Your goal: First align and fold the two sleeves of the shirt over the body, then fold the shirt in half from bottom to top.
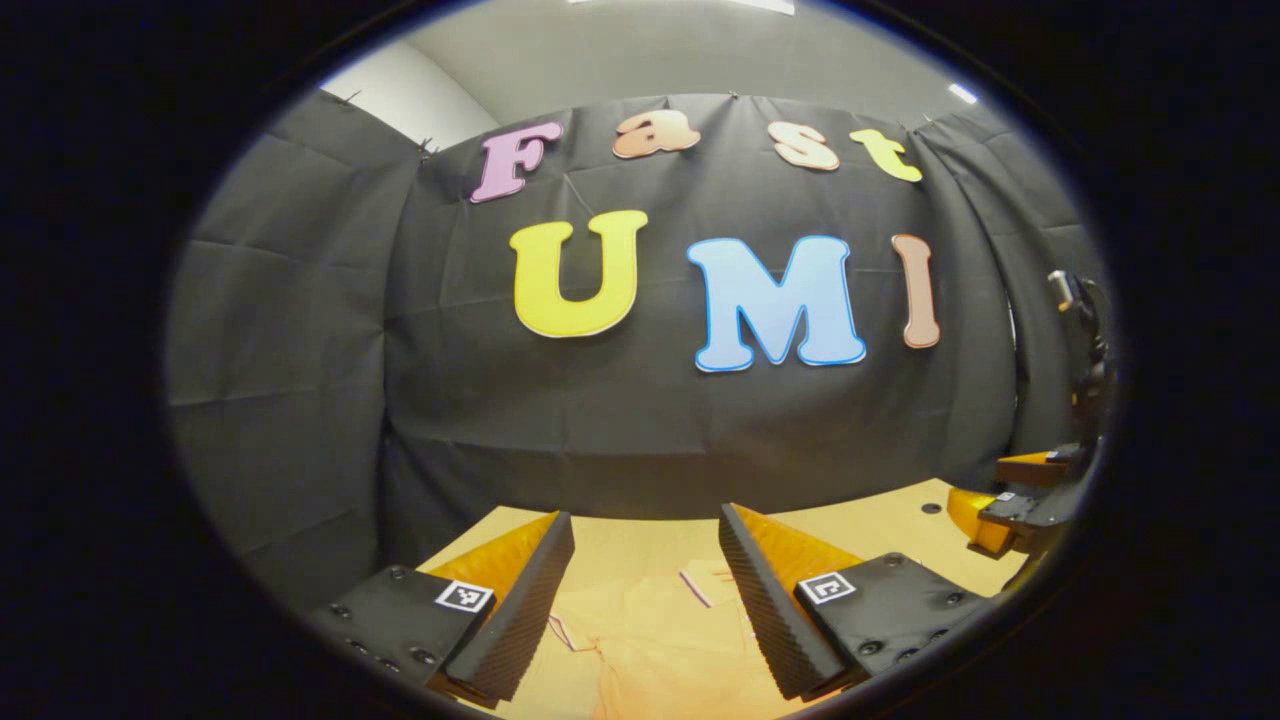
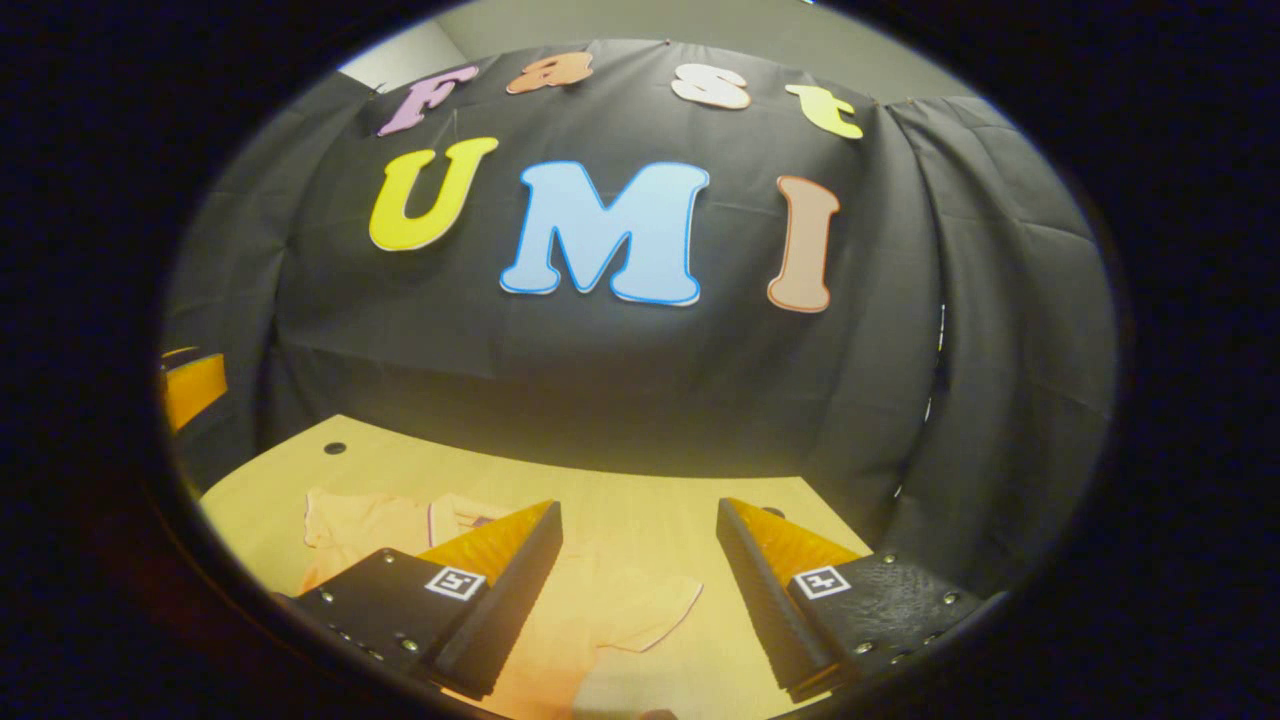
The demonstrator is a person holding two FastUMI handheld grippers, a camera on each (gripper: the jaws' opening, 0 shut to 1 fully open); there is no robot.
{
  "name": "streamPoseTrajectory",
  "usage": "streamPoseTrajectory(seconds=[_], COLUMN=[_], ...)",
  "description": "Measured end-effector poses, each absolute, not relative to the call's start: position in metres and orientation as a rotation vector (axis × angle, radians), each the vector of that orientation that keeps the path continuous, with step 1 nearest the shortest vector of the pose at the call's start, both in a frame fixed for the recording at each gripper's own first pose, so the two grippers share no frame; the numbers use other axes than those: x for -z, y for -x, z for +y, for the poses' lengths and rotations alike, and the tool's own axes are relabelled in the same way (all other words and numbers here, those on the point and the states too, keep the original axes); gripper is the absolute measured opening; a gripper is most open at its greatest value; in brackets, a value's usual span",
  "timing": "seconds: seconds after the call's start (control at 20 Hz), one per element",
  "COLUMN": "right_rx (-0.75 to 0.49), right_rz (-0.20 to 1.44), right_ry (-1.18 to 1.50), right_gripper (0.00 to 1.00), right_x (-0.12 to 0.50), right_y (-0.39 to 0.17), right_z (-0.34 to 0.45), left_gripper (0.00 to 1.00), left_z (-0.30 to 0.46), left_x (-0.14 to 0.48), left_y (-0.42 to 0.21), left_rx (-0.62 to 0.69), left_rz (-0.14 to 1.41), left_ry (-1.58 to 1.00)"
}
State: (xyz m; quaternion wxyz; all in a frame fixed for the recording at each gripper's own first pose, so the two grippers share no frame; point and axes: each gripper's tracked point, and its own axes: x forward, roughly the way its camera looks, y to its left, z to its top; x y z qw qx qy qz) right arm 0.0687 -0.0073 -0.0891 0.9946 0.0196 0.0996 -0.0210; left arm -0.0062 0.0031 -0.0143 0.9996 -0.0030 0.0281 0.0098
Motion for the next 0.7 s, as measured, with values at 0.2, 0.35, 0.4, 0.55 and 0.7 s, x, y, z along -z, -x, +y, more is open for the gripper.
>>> streamPoseTrajectory(seconds=[0.2, 0.35, 0.4, 0.55, 0.7], right_rx=[0.073, 0.065, 0.065, 0.066, 0.075], right_rz=[0.308, 0.375, 0.393, 0.445, 0.499], right_ry=[0.017, -0.004, -0.007, -0.006, -0.008], right_gripper=[0.96, 0.96, 0.96, 0.96, 0.97], right_x=[0.131, 0.158, 0.166, 0.191, 0.216], right_y=[-0.088, -0.101, -0.106, -0.119, -0.132], right_z=[-0.020, -0.021, -0.022, -0.023, -0.027], left_gripper=[0.99, 0.99, 0.99, 0.99, 0.99], left_z=[0.002, 0.002, 0.002, 0.001, -0.002], left_x=[0.019, 0.020, 0.021, 0.023, 0.026], left_y=[-0.002, -0.003, -0.001, 0.000, 0.003], left_rx=[-0.025, -0.025, -0.025, -0.018, -0.008], left_rz=[0.068, 0.081, 0.084, 0.090, 0.102], left_ry=[-0.007, -0.012, -0.014, -0.019, -0.024])
